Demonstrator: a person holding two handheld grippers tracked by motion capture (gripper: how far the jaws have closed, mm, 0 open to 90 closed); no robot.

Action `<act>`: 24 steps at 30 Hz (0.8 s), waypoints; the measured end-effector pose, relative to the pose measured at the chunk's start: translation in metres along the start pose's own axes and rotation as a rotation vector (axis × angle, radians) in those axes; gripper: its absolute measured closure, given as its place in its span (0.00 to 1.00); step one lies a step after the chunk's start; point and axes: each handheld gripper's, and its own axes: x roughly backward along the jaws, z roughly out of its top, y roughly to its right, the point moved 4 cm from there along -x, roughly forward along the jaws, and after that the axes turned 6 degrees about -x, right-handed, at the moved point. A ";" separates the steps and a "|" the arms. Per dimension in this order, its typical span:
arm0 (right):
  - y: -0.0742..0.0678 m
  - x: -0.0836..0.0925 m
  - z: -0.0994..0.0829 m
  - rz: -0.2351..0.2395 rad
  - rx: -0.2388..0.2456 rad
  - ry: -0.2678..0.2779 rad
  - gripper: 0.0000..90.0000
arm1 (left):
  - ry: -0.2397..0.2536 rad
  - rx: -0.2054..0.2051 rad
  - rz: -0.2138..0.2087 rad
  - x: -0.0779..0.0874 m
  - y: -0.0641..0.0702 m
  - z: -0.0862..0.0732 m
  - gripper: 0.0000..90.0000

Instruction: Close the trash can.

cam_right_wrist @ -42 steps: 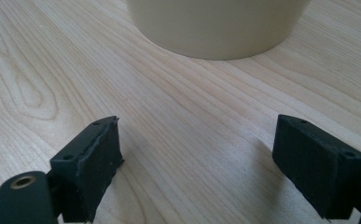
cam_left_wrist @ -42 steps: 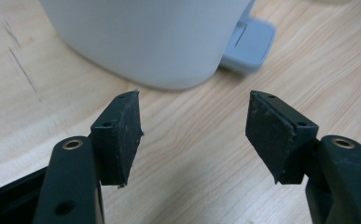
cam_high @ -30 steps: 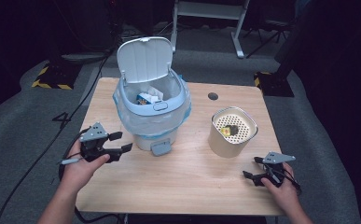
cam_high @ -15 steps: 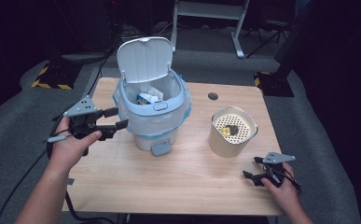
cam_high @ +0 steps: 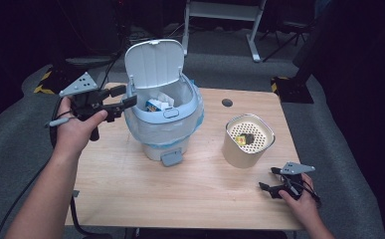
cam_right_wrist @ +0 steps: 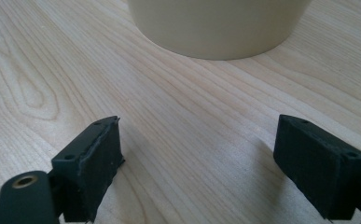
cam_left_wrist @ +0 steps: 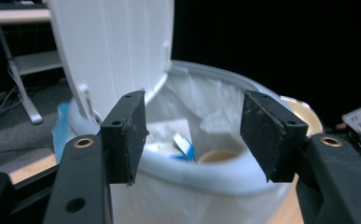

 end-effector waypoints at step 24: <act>0.000 0.000 0.000 0.001 0.000 0.001 0.17 | -0.016 0.020 0.092 -0.032 -0.053 0.035 0.45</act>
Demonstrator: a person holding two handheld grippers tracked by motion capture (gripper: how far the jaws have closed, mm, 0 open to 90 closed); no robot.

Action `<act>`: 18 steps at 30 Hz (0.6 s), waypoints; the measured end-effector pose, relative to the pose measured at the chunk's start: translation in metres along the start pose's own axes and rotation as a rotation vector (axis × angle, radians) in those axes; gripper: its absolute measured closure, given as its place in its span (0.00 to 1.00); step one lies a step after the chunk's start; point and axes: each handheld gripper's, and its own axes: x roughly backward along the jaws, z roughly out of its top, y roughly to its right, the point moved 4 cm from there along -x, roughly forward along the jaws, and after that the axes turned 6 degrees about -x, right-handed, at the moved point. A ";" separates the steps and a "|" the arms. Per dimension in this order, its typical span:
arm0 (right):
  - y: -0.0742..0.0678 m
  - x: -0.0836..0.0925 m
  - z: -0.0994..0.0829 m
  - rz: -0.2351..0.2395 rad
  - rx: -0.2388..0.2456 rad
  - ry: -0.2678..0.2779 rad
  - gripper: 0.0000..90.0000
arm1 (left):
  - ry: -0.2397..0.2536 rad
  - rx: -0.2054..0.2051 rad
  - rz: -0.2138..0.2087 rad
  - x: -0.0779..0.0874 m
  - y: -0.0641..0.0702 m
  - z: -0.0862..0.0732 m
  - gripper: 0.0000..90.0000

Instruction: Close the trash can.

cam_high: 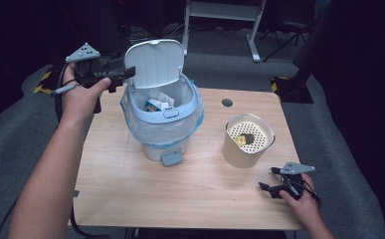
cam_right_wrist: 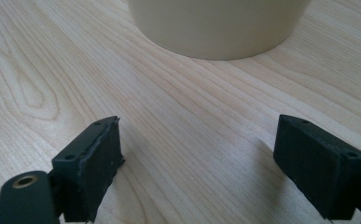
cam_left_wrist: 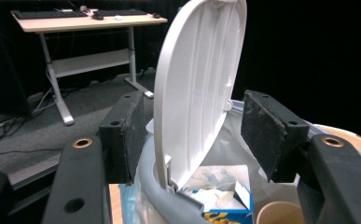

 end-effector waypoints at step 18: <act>0.000 0.000 0.000 0.000 0.000 0.000 0.17 | -0.014 -0.022 -0.075 -0.004 0.003 0.013 0.48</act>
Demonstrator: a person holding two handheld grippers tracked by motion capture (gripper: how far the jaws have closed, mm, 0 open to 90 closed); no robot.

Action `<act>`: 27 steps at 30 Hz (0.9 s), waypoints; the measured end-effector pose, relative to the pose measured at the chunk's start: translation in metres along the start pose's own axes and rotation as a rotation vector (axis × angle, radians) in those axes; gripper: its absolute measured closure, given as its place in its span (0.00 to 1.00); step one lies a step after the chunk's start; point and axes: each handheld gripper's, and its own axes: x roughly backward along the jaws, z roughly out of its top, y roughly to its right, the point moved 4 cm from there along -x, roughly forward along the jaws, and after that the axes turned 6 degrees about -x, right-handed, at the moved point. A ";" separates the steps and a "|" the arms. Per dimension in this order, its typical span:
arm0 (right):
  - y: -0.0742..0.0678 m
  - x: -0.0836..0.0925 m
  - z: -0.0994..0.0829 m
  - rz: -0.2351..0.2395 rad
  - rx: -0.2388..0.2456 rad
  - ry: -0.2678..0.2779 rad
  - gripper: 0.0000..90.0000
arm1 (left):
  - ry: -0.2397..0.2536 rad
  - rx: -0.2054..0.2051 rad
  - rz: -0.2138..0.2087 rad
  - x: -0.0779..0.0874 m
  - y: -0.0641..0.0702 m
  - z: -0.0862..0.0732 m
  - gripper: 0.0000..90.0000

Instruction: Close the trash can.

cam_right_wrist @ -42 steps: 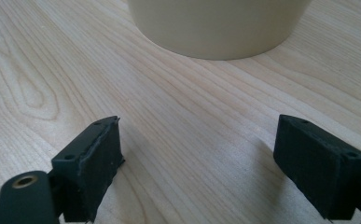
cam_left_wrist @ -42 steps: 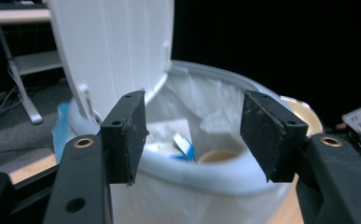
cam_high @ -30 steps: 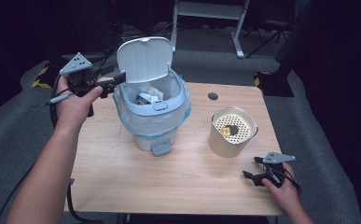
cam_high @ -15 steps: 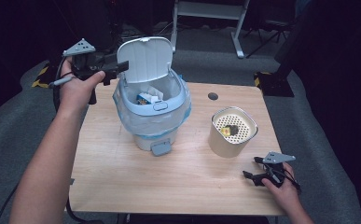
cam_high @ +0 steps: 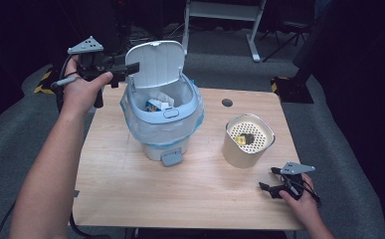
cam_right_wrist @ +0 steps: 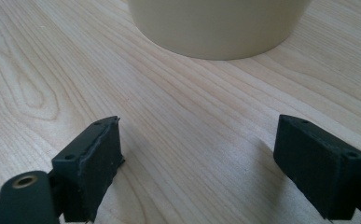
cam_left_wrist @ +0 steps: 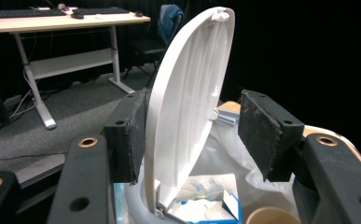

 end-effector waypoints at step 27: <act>0.000 0.000 0.000 -0.001 0.001 0.000 0.17 | -0.123 -0.043 -0.170 -0.005 0.070 -0.024 0.53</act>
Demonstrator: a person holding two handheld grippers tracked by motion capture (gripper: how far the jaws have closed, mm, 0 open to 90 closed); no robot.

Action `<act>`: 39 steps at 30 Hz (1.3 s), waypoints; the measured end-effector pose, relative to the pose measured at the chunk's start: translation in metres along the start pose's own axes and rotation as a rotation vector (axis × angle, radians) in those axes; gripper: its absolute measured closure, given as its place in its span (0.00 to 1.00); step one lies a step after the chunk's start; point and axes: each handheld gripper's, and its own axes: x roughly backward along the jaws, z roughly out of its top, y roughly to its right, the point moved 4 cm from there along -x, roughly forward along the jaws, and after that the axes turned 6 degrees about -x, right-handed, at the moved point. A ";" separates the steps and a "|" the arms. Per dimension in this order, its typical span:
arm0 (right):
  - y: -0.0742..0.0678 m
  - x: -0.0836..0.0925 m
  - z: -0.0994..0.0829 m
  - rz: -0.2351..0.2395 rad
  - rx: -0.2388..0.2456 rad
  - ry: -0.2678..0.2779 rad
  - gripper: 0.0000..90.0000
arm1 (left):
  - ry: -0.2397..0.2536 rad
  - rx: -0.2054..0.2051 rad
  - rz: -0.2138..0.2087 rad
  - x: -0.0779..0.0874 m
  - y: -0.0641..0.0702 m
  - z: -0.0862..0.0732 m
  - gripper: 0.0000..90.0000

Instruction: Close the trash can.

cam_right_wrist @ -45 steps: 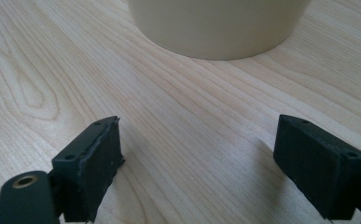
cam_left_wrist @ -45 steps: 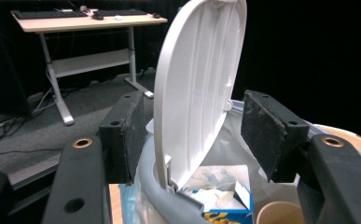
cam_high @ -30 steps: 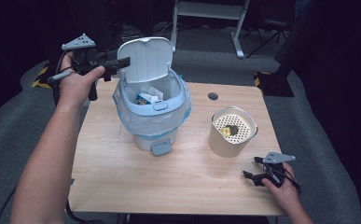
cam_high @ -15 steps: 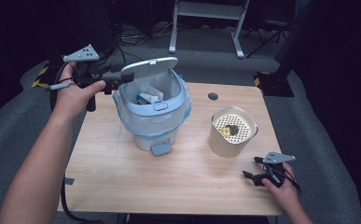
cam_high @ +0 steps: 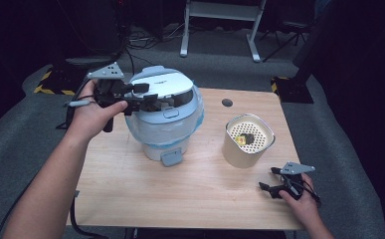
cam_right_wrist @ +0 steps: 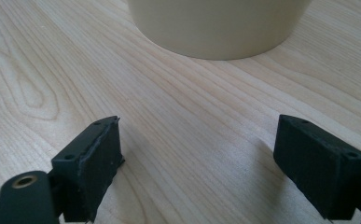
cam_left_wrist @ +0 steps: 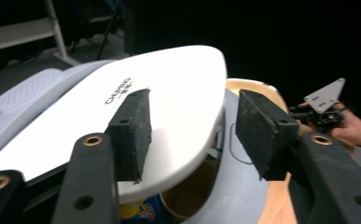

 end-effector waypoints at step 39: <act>0.000 0.000 0.000 0.000 -0.001 -0.001 0.17 | -0.150 -0.051 0.057 -0.042 0.015 0.002 1.00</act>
